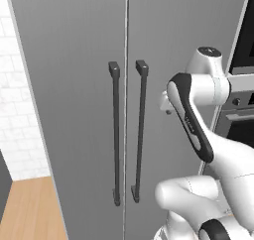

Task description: Take the strawberry from the fridge and place it on top of the pancake, located on the dining counter.

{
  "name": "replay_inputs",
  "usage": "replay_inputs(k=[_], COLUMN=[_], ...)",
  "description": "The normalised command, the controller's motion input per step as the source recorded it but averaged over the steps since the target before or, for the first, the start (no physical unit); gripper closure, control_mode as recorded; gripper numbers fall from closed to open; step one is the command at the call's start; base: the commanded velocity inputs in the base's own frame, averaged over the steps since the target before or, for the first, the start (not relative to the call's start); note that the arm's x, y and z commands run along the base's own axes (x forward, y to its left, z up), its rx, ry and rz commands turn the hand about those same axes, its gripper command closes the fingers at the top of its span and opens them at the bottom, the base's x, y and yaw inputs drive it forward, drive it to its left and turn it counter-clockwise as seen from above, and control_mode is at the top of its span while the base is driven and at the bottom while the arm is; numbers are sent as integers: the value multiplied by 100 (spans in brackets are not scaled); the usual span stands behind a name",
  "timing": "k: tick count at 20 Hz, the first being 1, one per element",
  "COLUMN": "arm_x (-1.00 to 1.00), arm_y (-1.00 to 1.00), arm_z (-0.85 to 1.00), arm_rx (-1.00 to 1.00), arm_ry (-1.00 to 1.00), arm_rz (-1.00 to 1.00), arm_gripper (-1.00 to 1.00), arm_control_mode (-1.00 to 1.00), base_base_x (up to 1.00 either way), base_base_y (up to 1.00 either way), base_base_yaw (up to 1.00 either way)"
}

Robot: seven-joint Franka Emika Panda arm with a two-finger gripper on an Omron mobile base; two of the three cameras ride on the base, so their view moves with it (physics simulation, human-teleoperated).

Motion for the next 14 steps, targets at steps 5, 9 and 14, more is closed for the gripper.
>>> replay_inputs(k=[5,9,14], arm_x=[-62,-59,-48], arm_y=[13,10,10], arm_z=[0,0,0], arm_rx=[0,0,0], arm_ry=[-5,0,-3], arm_rz=[0,0,0], arm_gripper=[-100,-100,-100], arm_control_mode=[-100,-100,-100], base_base_x=[0,0,0], base_base_y=[0,0,0], base_base_yaw=[0,0,0])
